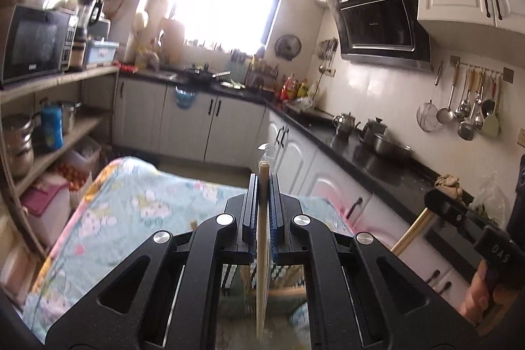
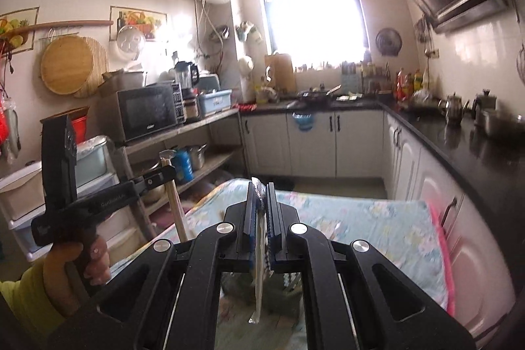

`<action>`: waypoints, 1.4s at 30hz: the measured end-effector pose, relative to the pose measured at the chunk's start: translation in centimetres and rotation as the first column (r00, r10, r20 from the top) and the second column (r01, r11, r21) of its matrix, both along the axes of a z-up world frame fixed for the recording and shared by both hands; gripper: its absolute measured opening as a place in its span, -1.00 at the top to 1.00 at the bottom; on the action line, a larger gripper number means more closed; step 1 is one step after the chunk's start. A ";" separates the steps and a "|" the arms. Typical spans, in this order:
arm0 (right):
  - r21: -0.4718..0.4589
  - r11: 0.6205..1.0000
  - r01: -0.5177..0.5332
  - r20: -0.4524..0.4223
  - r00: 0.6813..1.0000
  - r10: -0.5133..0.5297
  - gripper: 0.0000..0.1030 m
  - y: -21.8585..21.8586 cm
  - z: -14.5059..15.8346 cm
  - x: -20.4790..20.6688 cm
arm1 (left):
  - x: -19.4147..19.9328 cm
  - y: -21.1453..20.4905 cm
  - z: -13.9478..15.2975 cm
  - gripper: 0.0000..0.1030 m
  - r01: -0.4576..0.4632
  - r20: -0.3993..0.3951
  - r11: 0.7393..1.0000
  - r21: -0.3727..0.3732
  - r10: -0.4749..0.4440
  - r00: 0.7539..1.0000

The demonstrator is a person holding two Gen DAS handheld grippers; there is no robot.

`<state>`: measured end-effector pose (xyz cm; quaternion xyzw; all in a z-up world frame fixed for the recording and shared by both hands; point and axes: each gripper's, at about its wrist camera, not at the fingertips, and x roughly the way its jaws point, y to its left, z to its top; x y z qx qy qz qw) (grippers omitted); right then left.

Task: Organize utensils
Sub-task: 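Lift the chopsticks upright with the left gripper above the caddy, then lower the chopsticks into the green caddy and open the left gripper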

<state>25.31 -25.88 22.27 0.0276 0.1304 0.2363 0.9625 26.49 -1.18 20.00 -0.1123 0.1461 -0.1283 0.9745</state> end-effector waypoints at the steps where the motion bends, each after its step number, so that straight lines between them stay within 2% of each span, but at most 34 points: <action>1: 0.000 1.000 0.006 0.009 1.000 -0.006 0.89 -0.1 0.3 0.2 | 0.4 -0.4 0.2 0.97 -0.004 0.008 1.000 0.013 0.003 1.000; 7: -0.022 0.999 0.042 0.065 0.997 -0.040 0.89 -0.2 1.5 1.6 | 1.9 -1.8 0.6 0.97 -0.032 0.055 0.999 0.038 0.030 0.998; 15: -0.008 0.997 0.072 0.071 0.995 -0.071 0.89 -0.4 1.0 4.0 | 3.5 -2.6 -1.0 0.97 -0.068 0.076 0.997 0.033 0.065 0.995; 29: 0.002 0.997 0.081 0.005 0.997 -0.081 0.89 0.8 -3.3 7.6 | 5.1 -3.9 -5.5 0.97 -0.043 0.024 0.997 0.056 0.042 0.999; 42: -0.003 0.997 0.081 -0.111 0.991 -0.081 0.89 1.2 -8.5 9.3 | 5.7 -4.2 -7.6 0.97 -0.043 -0.009 0.996 0.076 0.044 0.999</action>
